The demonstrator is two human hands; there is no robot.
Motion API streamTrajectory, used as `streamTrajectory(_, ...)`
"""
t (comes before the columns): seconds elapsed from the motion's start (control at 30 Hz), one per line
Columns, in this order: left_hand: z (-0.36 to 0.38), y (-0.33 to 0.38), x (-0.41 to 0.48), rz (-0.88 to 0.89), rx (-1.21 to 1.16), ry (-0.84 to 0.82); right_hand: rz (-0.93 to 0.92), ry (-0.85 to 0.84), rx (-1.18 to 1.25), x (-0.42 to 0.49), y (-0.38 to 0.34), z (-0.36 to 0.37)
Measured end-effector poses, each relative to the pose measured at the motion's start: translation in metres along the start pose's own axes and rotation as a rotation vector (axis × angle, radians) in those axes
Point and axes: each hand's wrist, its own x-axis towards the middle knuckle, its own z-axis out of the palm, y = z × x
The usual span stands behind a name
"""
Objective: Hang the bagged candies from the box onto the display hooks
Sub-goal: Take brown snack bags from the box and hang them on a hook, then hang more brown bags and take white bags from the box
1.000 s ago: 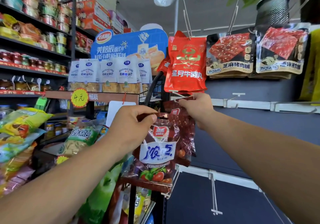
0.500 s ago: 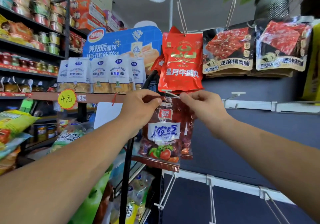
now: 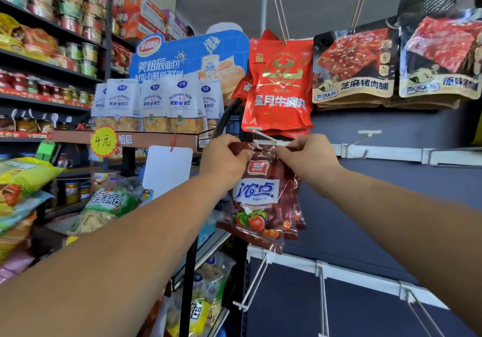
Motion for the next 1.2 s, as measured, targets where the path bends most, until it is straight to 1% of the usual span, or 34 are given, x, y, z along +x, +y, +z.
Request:
streamTrajectory(0.03,0.000,-0.002,-0.003,0.014,0.041,0.001,-0.096,0.067,-0.148,-0.005,0.003,0.001)
streamTrajectory(0.07,-0.002,-0.004,-0.008,0.019,0.071,-0.011,-0.233,0.159,-0.301,-0.011,0.006,0.002)
streamTrajectory(0.1,-0.003,-0.008,-0.012,0.014,0.070,-0.029,-0.412,0.241,-0.424,-0.019,0.009,0.004)
streamTrajectory(0.13,-0.005,-0.013,-0.016,-0.011,0.053,-0.052,-0.604,0.266,-0.511,-0.027,0.012,0.006)
streamTrajectory(0.17,-0.007,-0.016,-0.021,-0.030,0.030,-0.077,-0.786,0.222,-0.579,-0.035,0.016,0.010)
streamTrajectory(0.2,-0.010,-0.020,-0.025,-0.046,0.017,-0.106,-0.916,0.123,-0.655,-0.041,0.022,0.016)
streamTrajectory(0.23,-0.013,-0.025,-0.029,-0.054,0.003,-0.138,-0.979,0.019,-0.728,-0.045,0.028,0.023)
streamTrajectory(0.27,-0.017,-0.028,-0.034,-0.067,-0.005,-0.169,-0.967,-0.077,-0.795,-0.047,0.032,0.029)
streamTrajectory(0.33,-0.026,-0.035,-0.046,-0.107,0.004,-0.231,-0.814,-0.220,-0.875,-0.049,0.031,0.037)
streamTrajectory(0.4,-0.036,-0.041,-0.060,-0.130,0.033,-0.290,-0.650,-0.325,-0.904,-0.050,0.023,0.041)
streamTrajectory(0.43,-0.041,-0.043,-0.067,-0.125,0.041,-0.314,-0.600,-0.360,-0.920,-0.049,0.019,0.042)
streamTrajectory(0.53,-0.052,-0.045,-0.086,-0.118,0.056,-0.353,-0.553,-0.385,-0.953,-0.051,0.008,0.041)
streamTrajectory(0.67,-0.060,-0.037,-0.113,-0.095,0.044,-0.371,-0.546,-0.329,-0.789,-0.077,0.002,0.027)
streamTrajectory(0.77,-0.059,-0.032,-0.146,-0.063,0.054,-0.380,-0.496,-0.315,-0.672,-0.124,0.002,0.005)
streamTrajectory(0.87,-0.049,-0.032,-0.196,-0.042,0.058,-0.446,-0.430,-0.374,-0.655,-0.183,0.016,-0.021)
streamTrajectory(0.93,-0.041,-0.039,-0.236,-0.034,0.072,-0.509,-0.350,-0.422,-0.615,-0.225,0.033,-0.035)
streamTrajectory(1.1,-0.019,-0.067,-0.346,-0.036,0.185,-0.723,-0.073,-0.605,-0.566,-0.332,0.101,-0.052)
streamTrajectory(1.2,-0.004,-0.090,-0.406,-0.078,0.267,-0.825,0.044,-0.732,-0.527,-0.389,0.140,-0.048)
